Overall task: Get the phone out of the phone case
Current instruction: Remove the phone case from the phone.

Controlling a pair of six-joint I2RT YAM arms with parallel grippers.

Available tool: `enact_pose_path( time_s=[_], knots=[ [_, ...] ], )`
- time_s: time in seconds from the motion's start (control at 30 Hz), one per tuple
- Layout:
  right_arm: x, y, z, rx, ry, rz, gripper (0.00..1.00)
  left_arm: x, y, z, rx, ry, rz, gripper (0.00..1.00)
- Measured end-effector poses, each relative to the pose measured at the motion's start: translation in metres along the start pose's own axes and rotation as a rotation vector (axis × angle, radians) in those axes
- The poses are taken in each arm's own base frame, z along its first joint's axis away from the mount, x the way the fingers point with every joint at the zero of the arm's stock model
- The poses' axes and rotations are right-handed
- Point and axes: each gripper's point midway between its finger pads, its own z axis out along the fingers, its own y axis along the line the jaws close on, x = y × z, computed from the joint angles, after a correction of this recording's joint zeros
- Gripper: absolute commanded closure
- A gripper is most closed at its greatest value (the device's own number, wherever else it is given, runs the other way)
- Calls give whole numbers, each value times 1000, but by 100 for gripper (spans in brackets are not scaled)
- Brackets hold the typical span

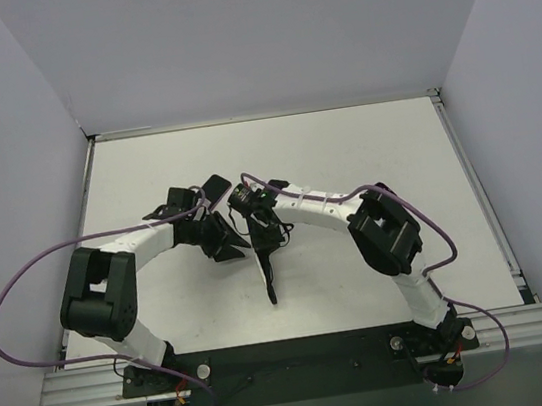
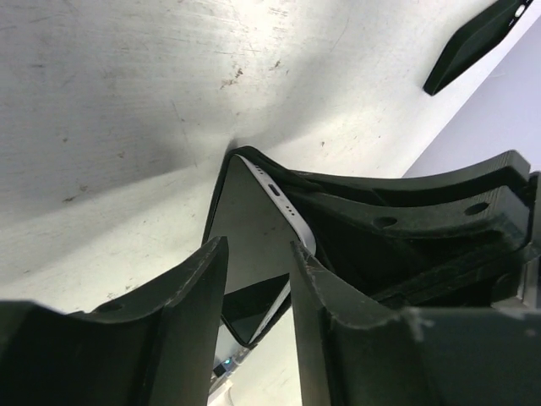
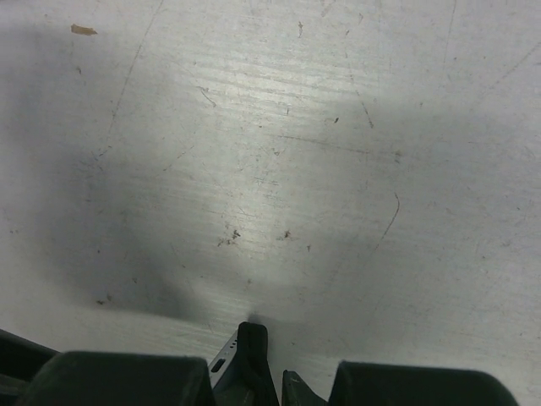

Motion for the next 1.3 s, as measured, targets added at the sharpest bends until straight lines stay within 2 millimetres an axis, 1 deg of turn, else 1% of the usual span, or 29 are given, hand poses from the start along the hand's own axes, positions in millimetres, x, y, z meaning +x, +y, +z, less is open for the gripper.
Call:
enact_pose_path(
  time_s=[0.1,0.17,0.2,0.3,0.43,0.47,0.57,0.63,0.67,0.73,0.83,0.87,0.9,0.97,1.0,1.17,1.23,1.3],
  knots=[
    [-1,0,0,8,-24,-17,100,-2,-2,-4,5,-10,-19,46],
    [-2,0,1,5,-50,-23,100,-3,-6,-6,26,-14,-27,46],
    [-4,0,1,-7,-99,-30,100,-3,-8,-8,33,-13,-30,46],
    [-6,0,1,-19,-139,-30,100,-4,-13,-13,56,-17,-34,48],
    [-9,0,1,-27,-168,-13,100,-3,-10,-20,65,-28,-30,61],
    [-9,-1,1,-26,-169,-4,100,0,-7,-22,63,-29,-23,62],
    [-11,-5,1,-20,-163,46,100,16,0,-29,61,-37,28,65],
    [-11,-7,0,-20,-146,87,100,31,1,-35,60,-42,91,67],
    [-10,-8,0,-21,-134,110,100,40,0,-37,60,-44,136,69],
    [-10,-10,0,-21,-106,152,100,59,-3,-40,61,-35,228,72],
    [-15,-13,0,-14,-77,199,100,86,-6,-39,69,-6,353,83],
    [-18,-14,0,-9,-72,210,100,95,-4,-37,65,5,384,88],
    [-20,-15,0,-5,-67,217,100,102,0,-35,58,15,408,100],
    [-24,-17,1,4,-61,231,100,114,11,-31,33,40,436,100],
    [-25,-18,1,8,-57,238,100,116,18,-29,15,46,437,100],
    [-28,-21,1,12,-49,259,100,119,58,-20,-84,53,368,100],
    [-28,-22,1,11,-47,267,100,120,67,-15,-115,65,340,100],
    [-28,-22,1,13,-45,278,100,120,71,-9,-134,78,323,100]
  ],
)
